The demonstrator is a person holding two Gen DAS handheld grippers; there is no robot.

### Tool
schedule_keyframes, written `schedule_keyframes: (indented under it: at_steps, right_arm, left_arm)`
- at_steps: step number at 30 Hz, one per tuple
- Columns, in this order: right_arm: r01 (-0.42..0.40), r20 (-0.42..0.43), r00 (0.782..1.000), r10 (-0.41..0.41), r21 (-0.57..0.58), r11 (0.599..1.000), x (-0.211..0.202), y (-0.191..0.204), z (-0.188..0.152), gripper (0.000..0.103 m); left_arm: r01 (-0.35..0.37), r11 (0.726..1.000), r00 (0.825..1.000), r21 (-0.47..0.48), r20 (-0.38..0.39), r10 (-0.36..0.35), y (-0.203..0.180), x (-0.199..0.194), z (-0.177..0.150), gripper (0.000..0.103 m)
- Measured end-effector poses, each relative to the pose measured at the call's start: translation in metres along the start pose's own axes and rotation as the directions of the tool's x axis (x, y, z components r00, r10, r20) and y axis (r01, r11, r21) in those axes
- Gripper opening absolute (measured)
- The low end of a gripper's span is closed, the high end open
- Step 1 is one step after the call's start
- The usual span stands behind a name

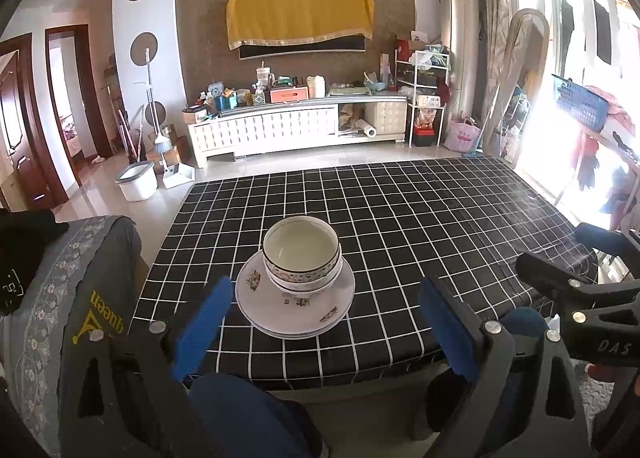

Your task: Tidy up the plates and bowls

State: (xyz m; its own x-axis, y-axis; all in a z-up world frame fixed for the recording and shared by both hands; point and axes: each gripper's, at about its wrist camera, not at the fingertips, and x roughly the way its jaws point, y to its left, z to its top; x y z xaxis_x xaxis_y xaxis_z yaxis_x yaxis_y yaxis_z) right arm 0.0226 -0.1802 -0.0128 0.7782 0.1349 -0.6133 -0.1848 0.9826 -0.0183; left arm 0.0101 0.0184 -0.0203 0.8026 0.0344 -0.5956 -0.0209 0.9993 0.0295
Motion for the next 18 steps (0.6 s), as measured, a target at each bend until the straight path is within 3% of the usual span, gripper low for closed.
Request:
schedule_keyframes:
  at_steps: [18]
  right_arm:
    - [-0.020, -0.013, 1.000, 0.020, -0.024, 1.000, 0.0015, 0.0043, -0.0012, 0.103]
  left_arm:
    - [0.009, 1.000, 1.000, 0.000, -0.006, -0.009, 0.0030, -0.0020, 0.0000, 0.093]
